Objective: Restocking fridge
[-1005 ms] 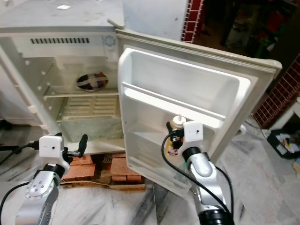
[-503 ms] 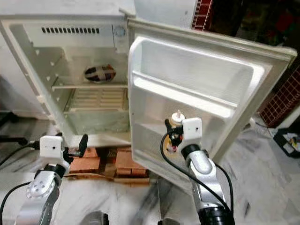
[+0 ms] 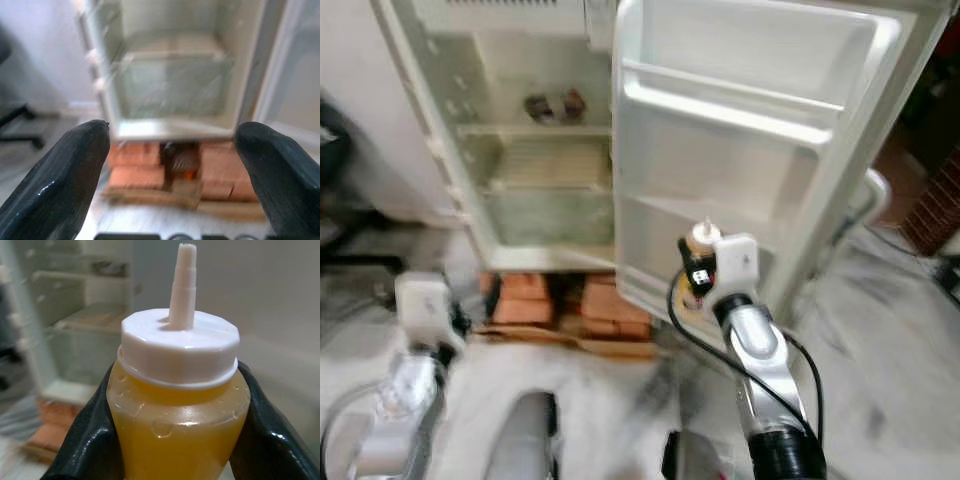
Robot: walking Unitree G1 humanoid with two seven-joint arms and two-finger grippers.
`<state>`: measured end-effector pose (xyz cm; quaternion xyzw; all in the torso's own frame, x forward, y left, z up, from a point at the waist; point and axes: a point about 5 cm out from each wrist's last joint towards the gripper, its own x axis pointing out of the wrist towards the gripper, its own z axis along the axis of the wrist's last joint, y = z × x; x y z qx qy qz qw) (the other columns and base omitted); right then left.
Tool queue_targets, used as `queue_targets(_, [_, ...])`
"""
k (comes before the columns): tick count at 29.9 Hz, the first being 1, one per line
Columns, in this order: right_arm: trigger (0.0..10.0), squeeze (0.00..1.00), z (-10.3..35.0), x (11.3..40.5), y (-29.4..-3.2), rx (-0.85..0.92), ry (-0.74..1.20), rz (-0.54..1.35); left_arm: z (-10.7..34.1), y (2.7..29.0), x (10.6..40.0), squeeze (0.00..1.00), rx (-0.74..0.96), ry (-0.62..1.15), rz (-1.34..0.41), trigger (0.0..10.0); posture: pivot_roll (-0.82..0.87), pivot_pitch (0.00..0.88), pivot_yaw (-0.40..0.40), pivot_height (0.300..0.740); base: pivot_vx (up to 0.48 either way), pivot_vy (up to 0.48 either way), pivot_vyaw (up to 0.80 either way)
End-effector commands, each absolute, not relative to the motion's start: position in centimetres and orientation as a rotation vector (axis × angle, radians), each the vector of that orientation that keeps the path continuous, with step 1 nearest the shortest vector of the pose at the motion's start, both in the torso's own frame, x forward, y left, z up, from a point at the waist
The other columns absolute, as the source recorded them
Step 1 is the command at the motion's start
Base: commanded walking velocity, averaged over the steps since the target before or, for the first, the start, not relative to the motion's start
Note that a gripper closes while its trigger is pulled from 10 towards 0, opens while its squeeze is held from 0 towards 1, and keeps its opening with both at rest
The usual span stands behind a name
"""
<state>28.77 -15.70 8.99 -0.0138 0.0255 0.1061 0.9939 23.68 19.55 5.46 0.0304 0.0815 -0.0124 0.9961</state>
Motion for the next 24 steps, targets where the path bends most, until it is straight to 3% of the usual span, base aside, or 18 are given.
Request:
queue_targets(1, [10.0, 0.00, 10.06, 29.29, -15.30, -0.046, 0.003, 0.227, 6.88, 19.65, 24.76, 0.00, 0.076, 0.107, -0.039, 10.0, 0.02, 0.000, -0.009, 0.636, 0.000, 0.000, 0.00])
queue_targets(12, [10.0, 0.00, 9.72, 28.77, -14.52, -0.055, -0.005, 0.259, 7.01, 19.27, 24.54, 0.00, 0.062, 0.099, -0.063, 10.0, 0.03, 0.000, -0.011, 0.636, 0.157, 0.000, 0.00])
queue_targets(24, [10.0, 0.00, 9.89, 29.08, -14.52, -0.069, -0.011, 0.278, 6.97, 19.01, 24.27, 0.00, 0.054, 0.104, -0.070, 10.0, 0.04, 0.000, -0.019, 0.636, 0.350, 0.000, 0.00])
